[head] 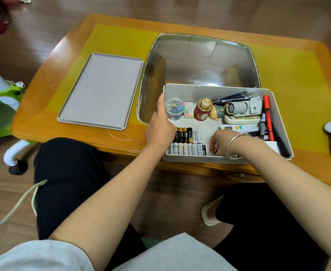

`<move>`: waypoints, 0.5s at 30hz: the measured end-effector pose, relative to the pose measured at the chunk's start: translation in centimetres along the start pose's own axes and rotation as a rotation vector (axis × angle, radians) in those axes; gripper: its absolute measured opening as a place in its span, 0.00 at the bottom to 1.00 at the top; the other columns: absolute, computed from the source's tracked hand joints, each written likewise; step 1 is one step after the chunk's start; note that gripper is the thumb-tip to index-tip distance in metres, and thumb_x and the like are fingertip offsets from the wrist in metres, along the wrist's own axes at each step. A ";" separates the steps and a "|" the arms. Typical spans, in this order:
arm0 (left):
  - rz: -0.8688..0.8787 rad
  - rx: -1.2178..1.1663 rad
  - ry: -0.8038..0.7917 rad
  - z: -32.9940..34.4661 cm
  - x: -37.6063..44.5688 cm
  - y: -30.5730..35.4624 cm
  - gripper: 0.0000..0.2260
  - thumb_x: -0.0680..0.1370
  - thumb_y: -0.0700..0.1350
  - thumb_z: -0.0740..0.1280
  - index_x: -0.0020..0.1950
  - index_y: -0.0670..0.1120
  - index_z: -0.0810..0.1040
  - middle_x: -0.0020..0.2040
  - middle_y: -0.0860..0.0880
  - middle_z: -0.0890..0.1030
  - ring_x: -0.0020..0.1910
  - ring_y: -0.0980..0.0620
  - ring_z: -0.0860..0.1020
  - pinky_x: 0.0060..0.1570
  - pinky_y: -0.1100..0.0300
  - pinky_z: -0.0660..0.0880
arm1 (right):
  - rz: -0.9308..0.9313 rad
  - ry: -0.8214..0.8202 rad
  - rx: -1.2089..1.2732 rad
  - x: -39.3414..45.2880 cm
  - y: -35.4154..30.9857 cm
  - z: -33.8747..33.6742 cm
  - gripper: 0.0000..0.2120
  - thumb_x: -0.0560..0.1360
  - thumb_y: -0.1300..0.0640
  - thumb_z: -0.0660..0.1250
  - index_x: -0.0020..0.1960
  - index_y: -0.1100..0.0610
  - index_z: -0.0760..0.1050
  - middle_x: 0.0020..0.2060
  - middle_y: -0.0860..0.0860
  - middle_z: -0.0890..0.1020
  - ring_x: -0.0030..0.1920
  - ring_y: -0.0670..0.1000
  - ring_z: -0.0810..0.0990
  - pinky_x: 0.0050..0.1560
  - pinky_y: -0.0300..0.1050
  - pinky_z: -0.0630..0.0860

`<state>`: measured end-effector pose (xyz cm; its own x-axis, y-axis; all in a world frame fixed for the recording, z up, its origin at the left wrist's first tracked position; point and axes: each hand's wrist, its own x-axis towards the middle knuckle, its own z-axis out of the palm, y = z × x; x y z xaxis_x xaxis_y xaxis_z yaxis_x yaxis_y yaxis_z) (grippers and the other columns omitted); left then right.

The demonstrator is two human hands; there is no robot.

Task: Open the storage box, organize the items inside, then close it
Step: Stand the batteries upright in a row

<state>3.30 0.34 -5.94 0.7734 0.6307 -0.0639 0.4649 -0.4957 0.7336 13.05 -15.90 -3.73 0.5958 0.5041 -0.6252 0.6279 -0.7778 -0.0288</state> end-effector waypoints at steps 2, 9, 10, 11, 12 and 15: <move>0.005 -0.001 0.003 0.0 0.0 0.0 0.36 0.78 0.42 0.66 0.78 0.56 0.47 0.61 0.47 0.76 0.53 0.49 0.78 0.45 0.49 0.80 | -0.010 0.087 -0.023 0.5 -0.5 0.1 0.05 0.70 0.62 0.68 0.42 0.53 0.80 0.44 0.52 0.82 0.44 0.54 0.80 0.46 0.42 0.77; 0.006 -0.006 0.001 0.0 0.0 -0.1 0.37 0.78 0.42 0.67 0.78 0.55 0.47 0.62 0.47 0.76 0.54 0.50 0.77 0.45 0.49 0.80 | 0.032 0.101 0.015 1.4 -0.6 0.0 0.05 0.67 0.56 0.73 0.40 0.56 0.79 0.41 0.54 0.83 0.43 0.54 0.80 0.45 0.45 0.79; 0.006 -0.003 0.001 0.0 0.0 0.0 0.37 0.78 0.42 0.67 0.78 0.55 0.47 0.62 0.47 0.76 0.54 0.49 0.77 0.44 0.49 0.80 | 0.032 0.110 0.017 1.5 -0.5 -0.1 0.07 0.67 0.56 0.73 0.42 0.56 0.78 0.41 0.53 0.82 0.43 0.54 0.80 0.45 0.45 0.79; 0.004 -0.002 0.001 0.0 0.0 0.0 0.36 0.78 0.41 0.66 0.78 0.55 0.47 0.61 0.47 0.76 0.53 0.49 0.77 0.44 0.49 0.80 | 0.024 0.121 0.025 1.5 -0.4 -0.2 0.09 0.66 0.56 0.73 0.44 0.56 0.77 0.40 0.52 0.80 0.42 0.53 0.79 0.44 0.45 0.78; 0.002 -0.005 0.002 0.0 0.0 -0.1 0.37 0.78 0.41 0.66 0.78 0.55 0.47 0.61 0.47 0.76 0.53 0.50 0.77 0.44 0.49 0.80 | 0.008 0.132 0.043 1.5 -0.4 -0.2 0.10 0.66 0.56 0.73 0.44 0.55 0.75 0.39 0.51 0.79 0.39 0.52 0.77 0.41 0.43 0.76; 0.001 -0.007 0.009 0.1 0.1 -0.1 0.37 0.78 0.40 0.66 0.78 0.56 0.47 0.60 0.47 0.76 0.52 0.50 0.77 0.43 0.50 0.80 | -0.039 0.161 0.133 1.3 -0.1 -0.5 0.08 0.68 0.58 0.71 0.43 0.55 0.73 0.32 0.48 0.77 0.28 0.44 0.74 0.29 0.37 0.72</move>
<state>3.32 0.39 -6.12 0.7702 0.6352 -0.0571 0.4610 -0.4926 0.7381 14.04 -15.00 -4.21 0.6511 0.5800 -0.4896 0.5869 -0.7938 -0.1597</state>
